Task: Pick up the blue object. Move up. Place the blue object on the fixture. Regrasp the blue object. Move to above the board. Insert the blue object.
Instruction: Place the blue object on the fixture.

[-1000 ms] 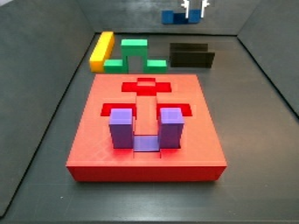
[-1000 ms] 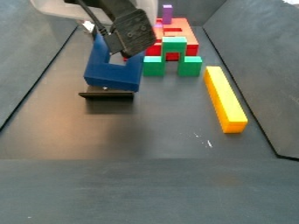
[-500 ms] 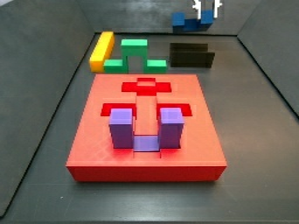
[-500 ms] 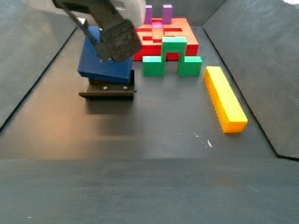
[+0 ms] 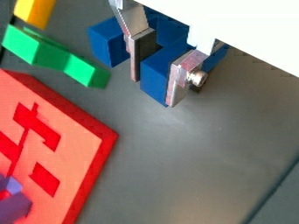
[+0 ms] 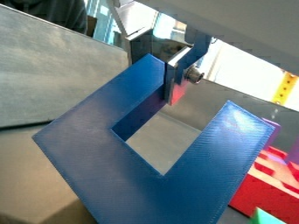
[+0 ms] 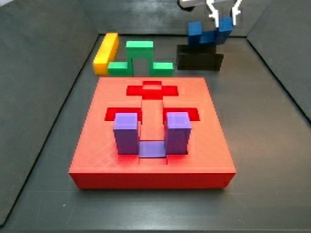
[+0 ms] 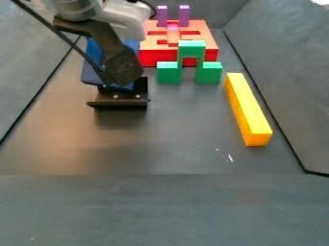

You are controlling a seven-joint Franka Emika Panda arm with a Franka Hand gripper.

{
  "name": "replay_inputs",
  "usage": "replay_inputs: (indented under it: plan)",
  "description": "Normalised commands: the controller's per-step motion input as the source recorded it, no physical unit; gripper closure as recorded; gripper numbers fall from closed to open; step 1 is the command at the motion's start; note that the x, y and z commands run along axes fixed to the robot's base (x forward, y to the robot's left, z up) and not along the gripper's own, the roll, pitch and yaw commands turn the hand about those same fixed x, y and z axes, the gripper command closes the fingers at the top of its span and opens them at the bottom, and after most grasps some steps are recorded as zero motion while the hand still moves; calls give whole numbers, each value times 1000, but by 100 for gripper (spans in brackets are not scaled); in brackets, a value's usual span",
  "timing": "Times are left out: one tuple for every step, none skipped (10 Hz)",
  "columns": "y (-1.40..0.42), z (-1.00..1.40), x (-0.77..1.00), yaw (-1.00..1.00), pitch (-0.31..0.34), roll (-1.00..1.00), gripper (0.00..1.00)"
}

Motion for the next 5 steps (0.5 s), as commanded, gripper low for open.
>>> replay_inputs:
  plan:
    - [-40,-26,103,14,0,0,100]
    - [-34,-6,0,69,0,0,100]
    - [-131,-206,49,509,-137,0,100]
    - [-129,-249,-60,474,-14,0,100]
    - [-60,-203,-220,423,14,100,100]
